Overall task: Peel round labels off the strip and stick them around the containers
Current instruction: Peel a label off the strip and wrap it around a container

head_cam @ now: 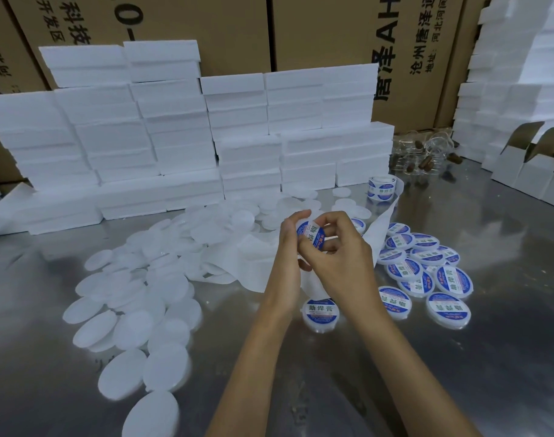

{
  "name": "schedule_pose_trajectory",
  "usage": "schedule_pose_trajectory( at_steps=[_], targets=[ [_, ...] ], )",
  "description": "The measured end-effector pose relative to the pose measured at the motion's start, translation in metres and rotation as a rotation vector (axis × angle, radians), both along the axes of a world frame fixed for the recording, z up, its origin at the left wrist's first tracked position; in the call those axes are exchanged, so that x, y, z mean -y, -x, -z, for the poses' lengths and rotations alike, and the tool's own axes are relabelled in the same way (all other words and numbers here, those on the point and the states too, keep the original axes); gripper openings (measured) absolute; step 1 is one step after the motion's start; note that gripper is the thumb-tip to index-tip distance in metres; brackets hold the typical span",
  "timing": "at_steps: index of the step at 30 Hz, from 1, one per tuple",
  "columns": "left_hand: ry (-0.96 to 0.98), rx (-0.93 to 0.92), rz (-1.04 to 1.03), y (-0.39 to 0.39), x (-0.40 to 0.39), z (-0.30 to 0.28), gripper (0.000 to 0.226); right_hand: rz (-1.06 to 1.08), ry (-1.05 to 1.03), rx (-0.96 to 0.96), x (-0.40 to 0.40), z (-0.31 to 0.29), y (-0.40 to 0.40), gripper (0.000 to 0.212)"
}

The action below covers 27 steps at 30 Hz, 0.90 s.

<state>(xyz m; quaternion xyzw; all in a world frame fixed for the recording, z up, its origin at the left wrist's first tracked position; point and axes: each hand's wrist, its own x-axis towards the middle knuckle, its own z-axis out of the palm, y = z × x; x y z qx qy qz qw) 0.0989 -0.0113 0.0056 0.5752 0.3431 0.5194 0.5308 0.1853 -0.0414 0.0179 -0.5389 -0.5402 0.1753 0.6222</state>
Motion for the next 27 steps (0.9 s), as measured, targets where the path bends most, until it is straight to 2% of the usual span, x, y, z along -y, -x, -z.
schedule_pose_trajectory(
  at_steps=[8, 14, 19, 24, 25, 27],
  targets=[
    [-0.082, -0.004, 0.002, -0.002, 0.002, 0.003, 0.056, 0.098, 0.016, 0.081, 0.001, 0.002, 0.001, 0.022],
    [-0.072, 0.022, 0.013, -0.003, 0.001, 0.002, 0.042, 0.162, 0.031, 0.067, 0.0, 0.002, 0.004, 0.018],
    [-0.032, 0.063, 0.015, -0.005, 0.002, 0.003, 0.048, 0.229, 0.05, 0.046, 0.003, 0.004, 0.008, 0.018],
    [0.068, 0.149, 0.002, -0.005, 0.004, 0.001, 0.037, 0.31, 0.048, 0.131, 0.005, 0.01, 0.013, 0.031],
    [0.086, 0.179, -0.005, -0.003, 0.005, 0.0, 0.038, 0.312, 0.057, 0.154, 0.004, 0.011, 0.012, 0.038],
    [0.13, 0.268, -0.021, 0.002, 0.006, -0.003, 0.038, 0.299, 0.116, 0.157, 0.001, 0.012, 0.005, 0.067]
  ],
)
